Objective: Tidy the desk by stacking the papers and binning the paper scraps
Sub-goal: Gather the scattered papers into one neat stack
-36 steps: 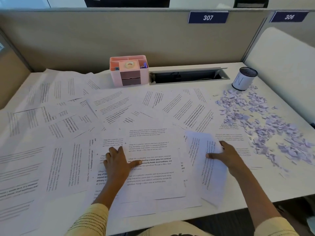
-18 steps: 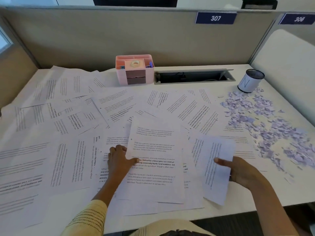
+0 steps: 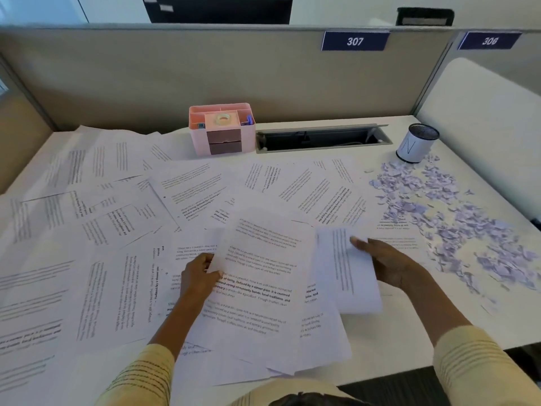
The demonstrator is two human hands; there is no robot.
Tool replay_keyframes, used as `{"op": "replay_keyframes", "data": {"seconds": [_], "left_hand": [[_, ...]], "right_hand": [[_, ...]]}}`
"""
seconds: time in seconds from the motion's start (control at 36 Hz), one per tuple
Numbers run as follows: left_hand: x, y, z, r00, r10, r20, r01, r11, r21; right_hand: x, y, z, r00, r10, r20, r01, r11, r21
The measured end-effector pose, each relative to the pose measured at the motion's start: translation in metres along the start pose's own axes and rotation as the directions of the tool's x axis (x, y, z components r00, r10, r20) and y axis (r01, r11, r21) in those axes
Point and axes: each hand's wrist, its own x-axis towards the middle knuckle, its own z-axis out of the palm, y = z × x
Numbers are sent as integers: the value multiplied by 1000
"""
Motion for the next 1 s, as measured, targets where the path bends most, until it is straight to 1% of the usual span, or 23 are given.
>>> {"op": "replay_keyframes", "data": {"seconds": [0.03,0.06,0.08,0.11,0.17,0.22,0.31,0.47,0.53,0.61,0.72,0.86,0.94,1.0], "left_hand": [[1,-1,0,1000,-14,9,14,1000,-21],[2,-2,-1,999,-28,19,29,999,-39],[4,-4,-2,999,-39,29,40,997,-62],[6,-6,-3,998,-55,36,58,995,-80],[7,-8,-4,997,-66,47,70,993,-98],[8,-6,-4,997,-57,53,63,993,-104],[9,-5,-5,997,-52,52,59,988,-142],[12,-2,-7,997,-27,73,40,983,-181],[12,1,-9,996,-20,85,37,979,-198],[8,9,-15,995,13,98,12,968,-250],[5,21,-26,984,98,147,-49,952,-302],[4,38,-30,954,240,178,-174,930,-324],[4,46,-29,942,267,204,-181,915,-360],[5,48,-29,934,288,210,-193,904,-383]], "right_hand": [[0,1,6,1000,6,21,-8,997,83],[0,2,13,999,20,41,-25,992,124],[-1,4,18,997,29,66,-37,991,127],[0,6,22,996,40,81,-47,995,90],[2,7,32,997,54,60,-48,994,-102],[4,4,39,999,49,15,-42,955,-293],[10,-2,42,998,8,-59,-35,884,-467],[14,-5,57,989,-48,-139,-38,827,-561],[15,-11,58,984,-88,-154,-19,812,-584],[12,-32,56,971,-196,-135,77,795,-602],[2,-73,53,920,-371,-122,204,723,-659],[-19,-126,58,850,-523,-55,291,555,-780],[-32,-152,61,807,-590,-32,303,461,-834],[-40,-169,61,785,-619,-18,309,416,-855]]}}
